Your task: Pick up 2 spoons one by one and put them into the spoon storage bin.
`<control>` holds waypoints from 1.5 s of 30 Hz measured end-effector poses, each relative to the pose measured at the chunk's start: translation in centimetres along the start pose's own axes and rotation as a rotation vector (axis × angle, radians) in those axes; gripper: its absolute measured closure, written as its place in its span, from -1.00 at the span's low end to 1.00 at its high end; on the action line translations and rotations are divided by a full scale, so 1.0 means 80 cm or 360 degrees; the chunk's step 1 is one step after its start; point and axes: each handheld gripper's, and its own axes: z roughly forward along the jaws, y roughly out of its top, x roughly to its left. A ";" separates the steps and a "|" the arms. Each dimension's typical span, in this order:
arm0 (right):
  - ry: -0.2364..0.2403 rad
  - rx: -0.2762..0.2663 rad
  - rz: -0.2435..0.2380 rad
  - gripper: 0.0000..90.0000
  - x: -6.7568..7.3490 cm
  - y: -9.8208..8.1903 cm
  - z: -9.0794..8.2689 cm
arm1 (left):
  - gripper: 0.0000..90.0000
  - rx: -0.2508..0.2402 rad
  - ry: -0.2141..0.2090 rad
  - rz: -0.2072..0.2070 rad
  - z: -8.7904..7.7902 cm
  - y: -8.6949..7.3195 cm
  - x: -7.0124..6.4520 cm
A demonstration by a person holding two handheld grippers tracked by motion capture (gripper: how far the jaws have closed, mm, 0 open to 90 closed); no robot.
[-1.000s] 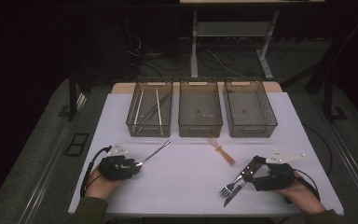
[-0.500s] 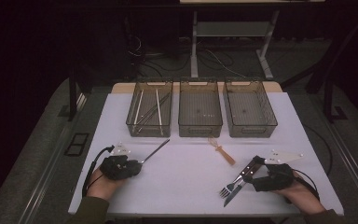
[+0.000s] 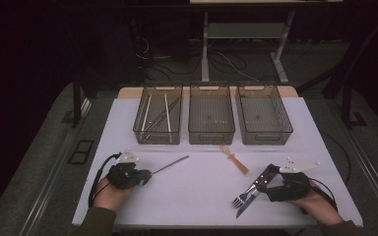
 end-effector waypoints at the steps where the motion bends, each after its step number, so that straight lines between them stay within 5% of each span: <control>1: 0.0000 0.0001 0.0000 -0.61 0.000 0.000 0.000 | 0.90 -0.0001 0.0000 0.0003 0.000 0.000 0.000; 26: 0.0002 0.0008 -0.0009 -0.61 0.000 0.000 0.001 | 0.90 -0.0325 -0.0053 0.0030 -0.015 0.033 -0.018; 45: 0.0002 -0.0002 0.0002 -0.61 0.000 0.000 0.001 | 0.90 -0.0466 -0.0107 0.0070 0.015 0.104 -0.034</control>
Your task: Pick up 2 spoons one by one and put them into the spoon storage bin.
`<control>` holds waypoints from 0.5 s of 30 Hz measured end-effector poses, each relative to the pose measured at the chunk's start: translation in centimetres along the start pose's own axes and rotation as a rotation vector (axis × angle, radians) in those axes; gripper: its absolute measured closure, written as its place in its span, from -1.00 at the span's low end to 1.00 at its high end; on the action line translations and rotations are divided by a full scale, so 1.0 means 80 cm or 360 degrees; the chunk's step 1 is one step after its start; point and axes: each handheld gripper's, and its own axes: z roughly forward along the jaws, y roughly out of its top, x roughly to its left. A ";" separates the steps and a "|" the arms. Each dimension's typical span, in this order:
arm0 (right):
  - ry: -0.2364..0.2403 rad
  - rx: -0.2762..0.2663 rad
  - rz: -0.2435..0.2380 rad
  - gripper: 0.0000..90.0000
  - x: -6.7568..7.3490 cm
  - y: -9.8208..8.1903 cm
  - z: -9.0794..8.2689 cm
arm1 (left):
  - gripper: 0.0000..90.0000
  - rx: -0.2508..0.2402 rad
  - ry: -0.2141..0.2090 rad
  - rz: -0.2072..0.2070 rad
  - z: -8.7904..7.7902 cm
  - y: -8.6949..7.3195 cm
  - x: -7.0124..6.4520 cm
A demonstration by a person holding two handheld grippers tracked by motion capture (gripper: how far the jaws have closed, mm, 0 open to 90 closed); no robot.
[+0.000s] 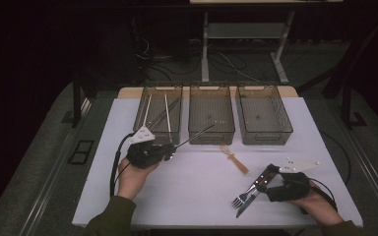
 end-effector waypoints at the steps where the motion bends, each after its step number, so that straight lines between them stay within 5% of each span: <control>1: 0.0001 0.0000 0.0000 -0.61 0.000 0.000 0.000 | 0.90 -0.0003 -0.0001 0.0003 0.004 0.003 0.000; 15: 0.0010 -0.0004 0.0010 -0.61 -0.001 0.000 0.001 | 0.90 -0.0096 0.0044 -0.0006 0.052 0.052 0.009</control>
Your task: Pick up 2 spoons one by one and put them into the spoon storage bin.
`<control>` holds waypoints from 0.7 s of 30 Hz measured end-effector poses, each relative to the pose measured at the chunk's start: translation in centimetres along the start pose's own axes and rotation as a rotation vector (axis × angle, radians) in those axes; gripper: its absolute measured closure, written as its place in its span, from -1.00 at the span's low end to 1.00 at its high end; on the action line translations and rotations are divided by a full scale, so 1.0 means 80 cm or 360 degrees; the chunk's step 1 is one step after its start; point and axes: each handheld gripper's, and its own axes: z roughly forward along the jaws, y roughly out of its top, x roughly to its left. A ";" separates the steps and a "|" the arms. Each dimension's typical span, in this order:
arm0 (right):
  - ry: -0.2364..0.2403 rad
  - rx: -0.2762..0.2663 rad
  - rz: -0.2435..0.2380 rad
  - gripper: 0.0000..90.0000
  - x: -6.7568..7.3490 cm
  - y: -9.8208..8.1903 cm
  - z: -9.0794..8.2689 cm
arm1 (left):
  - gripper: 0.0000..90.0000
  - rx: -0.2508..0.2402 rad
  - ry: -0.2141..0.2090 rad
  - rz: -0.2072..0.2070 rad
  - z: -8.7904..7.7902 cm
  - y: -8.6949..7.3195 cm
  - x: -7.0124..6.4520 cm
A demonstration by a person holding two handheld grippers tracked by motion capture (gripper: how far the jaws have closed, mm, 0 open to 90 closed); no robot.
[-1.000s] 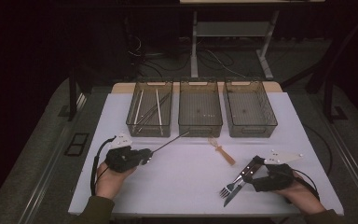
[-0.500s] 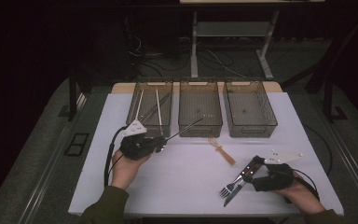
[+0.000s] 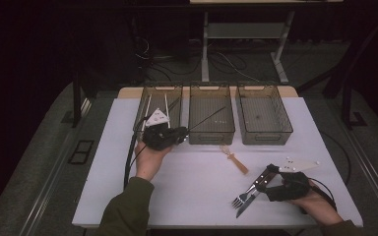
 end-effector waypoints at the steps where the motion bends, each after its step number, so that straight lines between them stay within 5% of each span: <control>1: 0.0000 -0.0004 0.0004 -0.61 0.000 0.000 0.000 | 0.90 -0.0001 0.0006 0.0002 0.005 0.004 0.001; 11: 0.0006 -0.0017 0.0017 -0.61 -0.001 0.000 -0.002 | 0.90 0.0027 0.0121 -0.0037 0.058 0.031 0.008; 21: 0.0019 -0.0025 0.0011 -0.61 0.000 0.000 -0.003 | 0.90 0.0174 0.0231 -0.0058 0.102 0.038 0.018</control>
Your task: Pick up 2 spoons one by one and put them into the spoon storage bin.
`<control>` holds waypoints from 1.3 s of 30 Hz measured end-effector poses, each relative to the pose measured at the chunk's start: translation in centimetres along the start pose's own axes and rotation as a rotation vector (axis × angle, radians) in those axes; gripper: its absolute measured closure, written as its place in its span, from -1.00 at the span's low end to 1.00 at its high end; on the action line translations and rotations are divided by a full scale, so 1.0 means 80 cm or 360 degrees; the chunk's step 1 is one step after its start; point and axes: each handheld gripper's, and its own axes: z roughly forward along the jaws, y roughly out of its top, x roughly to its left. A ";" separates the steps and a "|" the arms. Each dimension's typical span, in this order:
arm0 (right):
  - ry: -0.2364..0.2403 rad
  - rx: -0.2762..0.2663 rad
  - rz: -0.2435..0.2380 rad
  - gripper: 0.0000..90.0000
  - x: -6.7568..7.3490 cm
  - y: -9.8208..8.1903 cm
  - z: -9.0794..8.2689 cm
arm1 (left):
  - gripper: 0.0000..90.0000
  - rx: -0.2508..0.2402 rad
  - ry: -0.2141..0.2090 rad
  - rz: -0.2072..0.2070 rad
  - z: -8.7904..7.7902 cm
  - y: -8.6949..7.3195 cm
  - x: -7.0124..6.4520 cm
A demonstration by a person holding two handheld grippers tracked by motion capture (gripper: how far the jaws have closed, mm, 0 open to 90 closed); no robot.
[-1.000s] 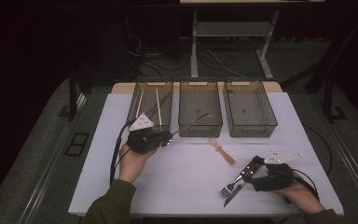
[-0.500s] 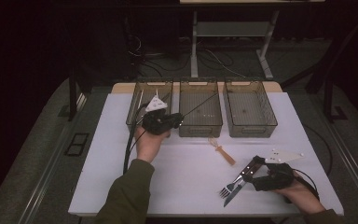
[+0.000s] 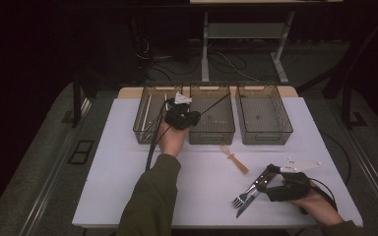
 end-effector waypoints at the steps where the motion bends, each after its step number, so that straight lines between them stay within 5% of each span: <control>1: 0.0000 -0.0002 -0.0001 -0.61 0.000 0.000 0.000 | 0.90 0.0012 -0.0001 -0.0005 0.003 0.001 0.000; 15: 0.0006 -0.0011 -0.0003 -0.61 0.000 0.001 -0.001 | 0.88 0.0095 0.0037 0.0013 0.022 0.001 -0.004; 19: 0.0006 -0.0009 -0.0003 -0.61 0.000 0.001 -0.001 | 0.66 0.0062 0.0049 0.0023 0.020 0.003 -0.005; 27: 0.0004 -0.0008 0.0001 -0.61 0.000 0.001 -0.002 | 0.30 0.0020 -0.0086 0.0073 0.008 0.006 -0.011; 39: 0.0006 -0.0003 0.0008 -0.61 0.000 0.001 0.001 | -0.07 -0.0100 -0.0293 0.0145 -0.043 -0.011 -0.024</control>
